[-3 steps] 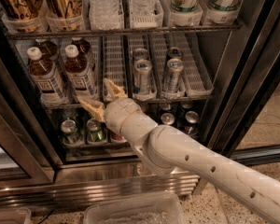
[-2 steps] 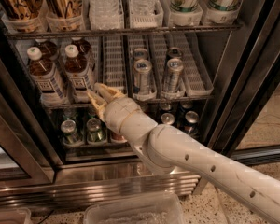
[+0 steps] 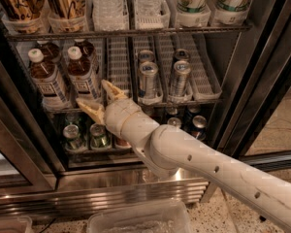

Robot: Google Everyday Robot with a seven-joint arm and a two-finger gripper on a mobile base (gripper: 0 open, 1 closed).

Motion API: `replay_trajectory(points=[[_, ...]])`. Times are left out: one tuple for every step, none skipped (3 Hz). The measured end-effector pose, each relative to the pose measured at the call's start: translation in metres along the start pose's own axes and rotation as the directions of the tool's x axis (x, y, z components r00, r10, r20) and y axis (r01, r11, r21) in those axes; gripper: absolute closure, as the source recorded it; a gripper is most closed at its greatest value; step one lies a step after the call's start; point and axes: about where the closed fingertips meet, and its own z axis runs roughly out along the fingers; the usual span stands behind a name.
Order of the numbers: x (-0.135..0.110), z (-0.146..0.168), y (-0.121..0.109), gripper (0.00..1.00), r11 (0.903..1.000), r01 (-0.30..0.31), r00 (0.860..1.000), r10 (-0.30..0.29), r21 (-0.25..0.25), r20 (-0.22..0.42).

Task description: Pick blue plastic bottle from middle shelf of fridge

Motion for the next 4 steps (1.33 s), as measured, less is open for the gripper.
replay_trajectory(points=[[-0.001,0.005,0.003,0.26,0.9998,0.005,1.0,-0.005,-0.017,-0.001],[-0.002,0.011,0.006,0.31,0.9993,0.009,1.0,-0.009,-0.037,0.001],[-0.001,0.02,0.008,0.35,0.9984,0.009,1.0,-0.009,-0.057,0.005],[0.0,0.029,0.005,0.39,0.9978,0.012,1.0,-0.011,-0.065,0.014]])
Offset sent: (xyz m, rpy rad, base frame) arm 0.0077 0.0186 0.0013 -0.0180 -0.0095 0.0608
